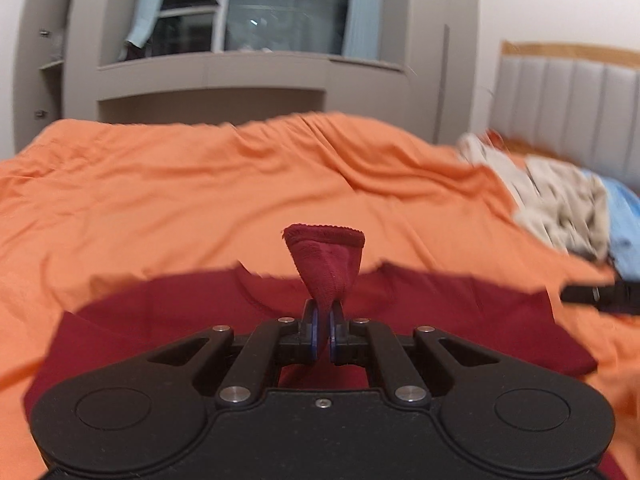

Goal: Fold small clothes
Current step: 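Fold the held sleeve across the shirt body and open the left gripper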

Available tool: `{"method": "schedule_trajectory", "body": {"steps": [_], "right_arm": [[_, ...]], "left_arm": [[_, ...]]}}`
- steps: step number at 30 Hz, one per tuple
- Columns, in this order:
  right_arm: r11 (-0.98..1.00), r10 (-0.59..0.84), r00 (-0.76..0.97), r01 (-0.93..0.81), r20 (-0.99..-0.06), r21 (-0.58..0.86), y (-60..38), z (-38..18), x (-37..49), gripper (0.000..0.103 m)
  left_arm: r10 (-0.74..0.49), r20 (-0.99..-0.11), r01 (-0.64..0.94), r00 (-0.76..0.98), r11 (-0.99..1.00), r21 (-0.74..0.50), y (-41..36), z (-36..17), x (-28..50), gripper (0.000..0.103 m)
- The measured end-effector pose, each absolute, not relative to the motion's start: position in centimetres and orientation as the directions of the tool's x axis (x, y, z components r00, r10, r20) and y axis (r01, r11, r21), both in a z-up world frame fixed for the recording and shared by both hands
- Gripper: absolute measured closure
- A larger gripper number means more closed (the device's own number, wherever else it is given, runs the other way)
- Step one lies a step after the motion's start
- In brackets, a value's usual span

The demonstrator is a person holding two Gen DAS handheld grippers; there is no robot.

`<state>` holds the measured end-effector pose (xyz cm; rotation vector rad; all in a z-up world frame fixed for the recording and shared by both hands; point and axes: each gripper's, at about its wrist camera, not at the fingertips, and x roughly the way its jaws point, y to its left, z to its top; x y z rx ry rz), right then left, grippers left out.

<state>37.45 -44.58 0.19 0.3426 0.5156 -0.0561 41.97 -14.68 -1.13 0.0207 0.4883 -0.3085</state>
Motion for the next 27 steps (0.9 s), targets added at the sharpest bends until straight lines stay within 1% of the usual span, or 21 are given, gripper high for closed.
{"method": "schedule_trajectory", "body": {"steps": [4,6,7,8,10,11,12,13,14,16,17,19,22,24,26,27], "right_arm": [[0.94,0.02,0.868,0.153,-0.496,0.306,-44.7,0.1,37.5,0.0],[0.938,0.021,0.867,0.156,-0.498,0.31,-44.7,0.0,37.5,0.0],[0.937,0.022,0.866,0.156,-0.499,0.313,-44.7,0.0,37.5,0.0],[0.936,0.026,0.865,0.156,-0.501,0.317,-44.7,-0.1,37.6,0.0],[0.936,0.034,0.864,0.149,-0.503,0.32,-44.5,-0.1,37.7,0.0],[0.936,0.038,0.863,0.145,-0.504,0.319,-44.4,-0.2,37.8,0.0],[0.938,0.043,0.862,0.139,-0.505,0.318,-44.2,-0.2,37.8,0.0],[0.94,0.05,0.863,0.13,-0.503,0.316,-44.0,-0.2,37.9,0.0],[0.941,0.058,0.864,0.12,-0.5,0.317,-43.8,-0.2,37.9,0.0],[0.941,0.088,0.866,0.091,-0.493,0.327,-43.4,-0.2,38.0,0.0],[0.94,0.109,0.866,0.07,-0.487,0.335,-43.1,-0.2,38.0,0.0],[0.936,0.163,0.864,0.018,-0.477,0.352,-42.4,-0.2,38.2,0.0],[0.921,0.26,0.839,-0.066,-0.479,0.385,-40.9,-0.2,38.7,0.0],[0.908,0.318,0.81,-0.111,-0.493,0.404,-39.5,-0.4,39.1,0.004],[0.903,0.351,0.785,-0.14,-0.511,0.406,-38.2,-0.5,39.5,0.007],[0.903,0.361,0.773,-0.15,-0.522,0.403,-37.5,-0.7,39.8,0.01]], "left_arm": [[-0.349,-0.524,0.371,0.777,0.926,-0.067,-16.1,-3.5,42.4,0.097],[-0.369,-0.549,0.39,0.75,0.917,-0.085,-16.0,-4.4,42.5,0.093],[-0.385,-0.561,0.4,0.733,0.911,-0.101,-15.6,-4.2,42.1,0.085],[-0.404,-0.571,0.411,0.715,0.903,-0.124,-15.5,-4.3,42.1,0.081],[-0.442,-0.582,0.43,0.683,0.887,-0.169,-14.9,-4.2,42.0,0.063],[-0.452,-0.587,0.436,0.671,0.882,-0.18,-14.7,-4.1,41.9,0.058],[-0.456,-0.595,0.439,0.662,0.879,-0.185,-14.7,-4.1,41.8,0.046],[-0.454,-0.6,0.437,0.659,0.88,-0.186,-14.4,-3.8,41.6,0.04],[-0.443,-0.599,0.424,0.667,0.887,-0.184,-14.1,-3.6,41.5,0.031],[-0.443,-0.592,0.416,0.673,0.889,-0.192,-13.1,-2.7,41.1,0.019],[-0.444,-0.586,0.409,0.678,0.89,-0.201,-12.5,-2.3,41.0,0.016],[-0.437,-0.572,0.384,0.695,0.897,-0.219,-10.8,-1.3,40.6,0.003],[-0.38,-0.574,0.32,0.725,0.925,-0.208,-7.8,-0.2,40.3,0.001],[-0.284,-0.598,0.25,0.75,0.958,-0.14,-5.7,0.4,40.2,0.001],[-0.179,-0.604,0.181,0.776,0.982,-0.059,-3.2,0.7,40.0,0.001],[-0.148,-0.606,0.162,0.782,0.986,-0.031,-1.8,0.7,39.9,0.001]]}}
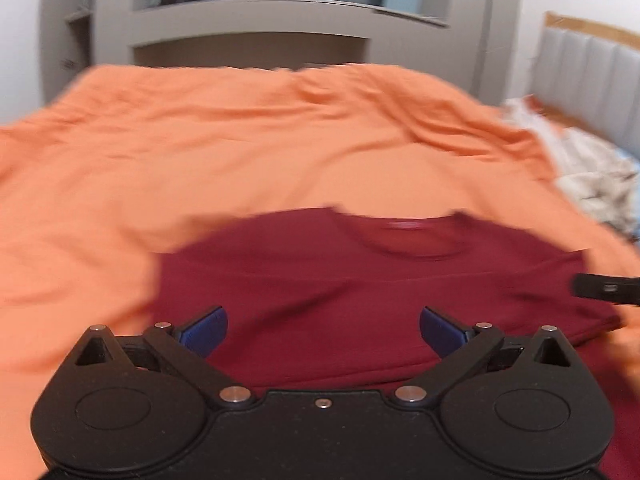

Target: Fold small clothes

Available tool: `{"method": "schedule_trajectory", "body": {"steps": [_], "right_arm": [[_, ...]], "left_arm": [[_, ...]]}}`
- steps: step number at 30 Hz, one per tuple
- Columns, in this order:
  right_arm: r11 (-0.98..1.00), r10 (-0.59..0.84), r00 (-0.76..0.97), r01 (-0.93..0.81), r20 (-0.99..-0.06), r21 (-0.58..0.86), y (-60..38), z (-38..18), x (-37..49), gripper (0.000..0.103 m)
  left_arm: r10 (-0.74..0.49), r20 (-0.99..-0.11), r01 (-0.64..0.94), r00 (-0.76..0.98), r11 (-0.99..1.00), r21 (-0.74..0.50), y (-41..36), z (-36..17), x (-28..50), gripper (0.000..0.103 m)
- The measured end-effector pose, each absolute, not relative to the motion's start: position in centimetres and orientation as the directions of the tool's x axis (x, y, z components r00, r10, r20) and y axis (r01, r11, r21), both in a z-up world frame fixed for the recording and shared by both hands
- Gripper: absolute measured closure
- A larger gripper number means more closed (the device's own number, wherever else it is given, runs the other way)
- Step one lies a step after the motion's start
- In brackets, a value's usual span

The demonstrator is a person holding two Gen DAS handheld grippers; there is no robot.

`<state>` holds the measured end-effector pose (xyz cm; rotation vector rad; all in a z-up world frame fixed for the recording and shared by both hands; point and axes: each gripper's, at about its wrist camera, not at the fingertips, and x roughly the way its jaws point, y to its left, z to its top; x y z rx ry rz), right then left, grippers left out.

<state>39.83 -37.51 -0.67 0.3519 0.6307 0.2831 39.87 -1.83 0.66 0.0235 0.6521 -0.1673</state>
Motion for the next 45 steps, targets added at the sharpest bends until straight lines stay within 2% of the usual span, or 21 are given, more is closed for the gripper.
{"method": "schedule_trajectory", "body": {"steps": [4,8,9,10,12,13,18,23,26,27,28,32,40,42,45], "right_arm": [[0.91,0.372,0.745,-0.174,-0.554,0.376,-35.2,-1.3,40.6,0.025],[0.908,0.393,0.702,-0.194,-0.594,0.371,-33.4,-2.2,41.6,0.034],[0.908,0.395,0.691,-0.196,-0.605,0.369,-33.1,-2.5,41.7,0.047],[0.909,0.397,0.684,-0.199,-0.612,0.367,-32.6,-2.7,41.8,0.068],[0.906,0.407,0.675,-0.212,-0.615,0.367,-31.9,-2.9,42.1,0.086],[0.903,0.412,0.68,-0.219,-0.606,0.369,-31.6,-2.7,42.0,0.091],[0.879,0.441,0.743,-0.243,-0.503,0.411,-31.8,-0.7,41.2,0.093],[0.856,0.464,0.782,-0.274,-0.415,0.439,-32.5,1.5,40.7,0.093],[0.853,0.464,0.79,-0.275,-0.402,0.444,-32.9,2.0,40.7,0.093],[0.854,0.46,0.791,-0.27,-0.403,0.445,-33.1,2.0,40.8,0.093],[0.854,0.459,0.788,-0.265,-0.409,0.447,-33.3,1.9,40.9,0.093],[0.856,0.458,0.768,-0.245,-0.447,0.455,-33.5,1.1,41.2,0.093],[0.904,0.41,0.695,-0.226,-0.59,0.363,-31.9,-0.9,41.0,0.093],[0.916,0.391,0.676,-0.218,-0.624,0.337,-31.5,-1.6,40.8,0.093],[0.925,0.374,0.652,-0.216,-0.659,0.311,-31.2,-2.8,40.7,0.093]], "left_arm": [[-0.055,-0.64,0.083,0.766,0.996,0.015,3.2,0.1,39.8,0.001],[-0.014,-0.682,0.027,0.732,1.0,0.008,7.5,-1.3,39.5,0.001],[-0.018,-0.692,0.018,0.722,1.0,-0.008,8.3,-1.7,39.3,0.001],[-0.032,-0.702,0.017,0.712,0.999,-0.028,8.9,-2.0,39.2,0.001],[-0.06,-0.703,0.036,0.709,0.998,-0.049,9.5,-2.3,39.0,0.001],[-0.063,-0.701,0.047,0.71,0.998,-0.043,9.5,-2.4,39.0,0.001],[-0.014,-0.703,0.116,0.711,0.988,0.098,6.8,-3.4,39.1,0.002],[0.056,-0.665,0.149,0.744,0.957,0.248,4.4,-4.0,39.5,0.013],[0.096,-0.654,0.11,0.75,0.957,0.267,4.5,-4.0,39.9,0.031],[0.105,-0.657,0.097,0.747,0.96,0.263,4.6,-4.0,40.1,0.042],[0.103,-0.657,0.086,0.747,0.965,0.249,4.9,-3.9,40.1,0.051],[0.068,-0.634,0.066,0.77,0.98,0.185,5.7,-3.2,40.0,0.059],[0.06,-0.617,0.023,0.784,0.992,0.126,6.5,-2.6,40.2,0.095],[0.031,-0.625,0.019,0.78,0.997,0.073,6.9,-2.5,40.2,0.1],[0.03,-0.64,-0.014,0.768,0.999,0.031,7.4,-2.7,40.2,0.101]]}}
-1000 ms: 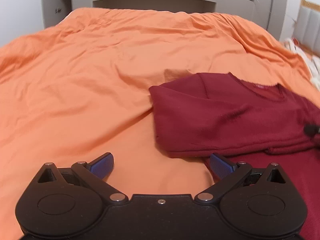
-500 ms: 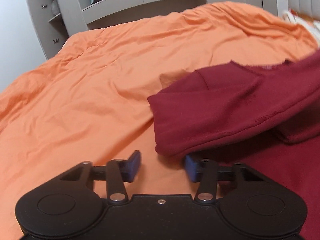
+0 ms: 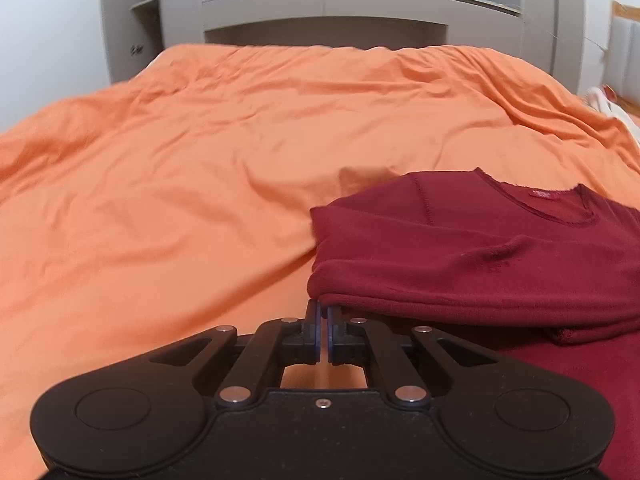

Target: Fold small clothes

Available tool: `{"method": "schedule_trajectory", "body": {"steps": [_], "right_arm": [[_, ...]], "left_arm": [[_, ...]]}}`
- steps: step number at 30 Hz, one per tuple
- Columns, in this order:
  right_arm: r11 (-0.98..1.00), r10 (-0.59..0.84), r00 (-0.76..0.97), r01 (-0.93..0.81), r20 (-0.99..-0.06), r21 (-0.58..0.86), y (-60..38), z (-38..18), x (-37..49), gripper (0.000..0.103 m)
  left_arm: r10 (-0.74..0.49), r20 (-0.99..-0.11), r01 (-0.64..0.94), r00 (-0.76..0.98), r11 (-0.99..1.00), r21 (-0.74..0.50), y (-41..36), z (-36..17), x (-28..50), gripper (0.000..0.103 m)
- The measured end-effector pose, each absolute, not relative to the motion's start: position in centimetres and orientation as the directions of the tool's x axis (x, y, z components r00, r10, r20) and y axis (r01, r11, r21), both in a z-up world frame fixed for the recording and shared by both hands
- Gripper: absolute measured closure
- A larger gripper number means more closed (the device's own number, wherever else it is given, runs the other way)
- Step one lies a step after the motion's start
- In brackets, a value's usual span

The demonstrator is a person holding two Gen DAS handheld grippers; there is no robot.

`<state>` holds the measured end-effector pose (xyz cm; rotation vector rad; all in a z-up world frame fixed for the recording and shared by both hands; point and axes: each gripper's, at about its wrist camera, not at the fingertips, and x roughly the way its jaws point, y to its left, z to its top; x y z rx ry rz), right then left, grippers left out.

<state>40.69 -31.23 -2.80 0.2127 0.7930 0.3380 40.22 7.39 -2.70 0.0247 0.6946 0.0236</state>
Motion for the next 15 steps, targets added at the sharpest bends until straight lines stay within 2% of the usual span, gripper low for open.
{"method": "schedule_trajectory", "body": {"steps": [5,6,8,9,11,13,15], "right_arm": [[0.931,0.363,0.65,-0.231,-0.668,0.281,-30.9,-3.1,40.0,0.092],[0.932,0.361,0.654,-0.235,-0.665,0.276,-30.9,-3.0,39.8,0.087],[0.931,0.363,0.658,-0.242,-0.659,0.272,-31.3,-2.6,39.5,0.067],[0.931,0.365,0.66,-0.246,-0.656,0.271,-31.7,-2.4,39.3,0.053],[0.934,0.357,0.682,-0.246,-0.639,0.26,-32.8,-1.5,38.7,0.044],[0.943,0.333,0.709,-0.23,-0.622,0.243,-34.2,-0.7,38.1,0.029],[0.952,0.298,0.743,-0.191,-0.599,0.238,-36.1,0.1,37.7,0.018]], "left_arm": [[0.009,-0.689,-0.047,0.724,0.998,-0.036,8.3,-3.3,40.7,0.101],[0.003,-0.701,-0.045,0.713,0.998,-0.042,8.3,-3.5,40.7,0.1],[-0.007,-0.708,-0.04,0.706,0.998,-0.05,8.4,-3.6,40.7,0.09],[-0.013,-0.712,-0.038,0.702,0.998,-0.056,8.4,-3.5,40.7,0.082],[-0.022,-0.711,-0.035,0.703,0.997,-0.066,8.5,-3.2,40.2,0.068],[-0.025,-0.709,-0.037,0.704,0.997,-0.071,8.5,-2.8,39.6,0.04],[-0.007,-0.699,-0.048,0.715,0.997,-0.059,8.5,-2.3,38.9,0.024]]}}
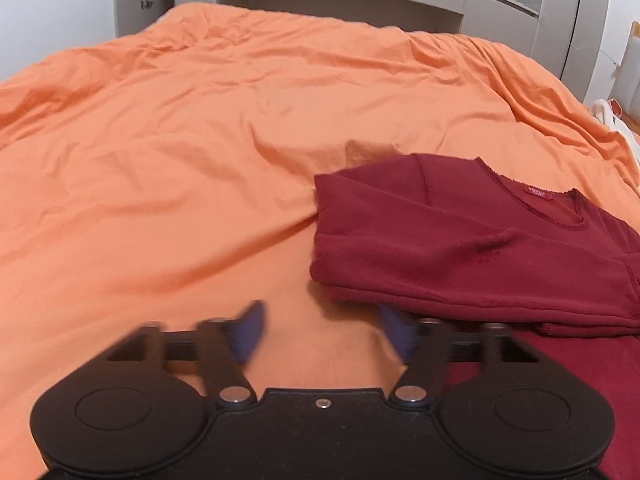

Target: Fold small clothes

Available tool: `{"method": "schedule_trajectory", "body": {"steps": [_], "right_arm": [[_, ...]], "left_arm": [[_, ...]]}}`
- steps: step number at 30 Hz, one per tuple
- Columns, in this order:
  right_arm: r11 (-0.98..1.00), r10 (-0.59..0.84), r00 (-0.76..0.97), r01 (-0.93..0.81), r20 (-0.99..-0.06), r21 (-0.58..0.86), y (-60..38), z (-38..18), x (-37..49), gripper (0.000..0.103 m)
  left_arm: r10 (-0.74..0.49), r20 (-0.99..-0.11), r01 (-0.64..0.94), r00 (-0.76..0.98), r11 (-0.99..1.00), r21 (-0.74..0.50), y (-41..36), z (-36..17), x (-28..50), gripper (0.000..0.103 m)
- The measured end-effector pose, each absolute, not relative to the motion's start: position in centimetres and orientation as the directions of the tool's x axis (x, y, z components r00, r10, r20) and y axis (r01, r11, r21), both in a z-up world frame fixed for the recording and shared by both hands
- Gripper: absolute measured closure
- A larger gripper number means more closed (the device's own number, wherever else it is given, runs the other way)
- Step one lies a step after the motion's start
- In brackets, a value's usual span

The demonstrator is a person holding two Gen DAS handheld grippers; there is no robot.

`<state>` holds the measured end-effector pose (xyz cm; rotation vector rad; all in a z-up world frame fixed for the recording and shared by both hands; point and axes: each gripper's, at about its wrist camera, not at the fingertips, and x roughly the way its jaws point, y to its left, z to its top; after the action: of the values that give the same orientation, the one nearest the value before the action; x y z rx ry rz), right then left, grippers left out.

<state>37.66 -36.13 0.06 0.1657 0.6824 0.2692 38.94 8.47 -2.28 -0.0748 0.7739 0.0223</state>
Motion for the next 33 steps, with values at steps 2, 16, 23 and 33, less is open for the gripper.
{"method": "schedule_trajectory", "body": {"steps": [2,16,23,33], "right_arm": [[0.963,0.246,0.778,-0.126,-0.578,0.239,-38.4,0.7,37.4,0.011],[0.901,0.085,0.823,0.177,-0.562,0.395,-49.1,-2.3,38.8,0.024],[0.878,0.116,0.829,0.172,-0.547,0.447,-50.2,-4.2,41.2,0.048],[0.911,0.091,0.871,0.123,-0.482,0.394,-50.2,-3.9,42.1,0.096]], "left_arm": [[0.02,-0.682,-0.069,0.731,0.997,-0.045,8.2,-1.7,38.2,0.014],[-0.176,-0.569,0.144,0.804,0.984,-0.101,-2.0,1.9,38.7,0.001],[-0.3,-0.603,0.34,0.739,0.939,-0.051,-11.0,-0.5,40.5,0.001],[-0.265,-0.719,0.379,0.643,0.925,-0.002,-14.0,-5.0,42.1,0.001]]}}
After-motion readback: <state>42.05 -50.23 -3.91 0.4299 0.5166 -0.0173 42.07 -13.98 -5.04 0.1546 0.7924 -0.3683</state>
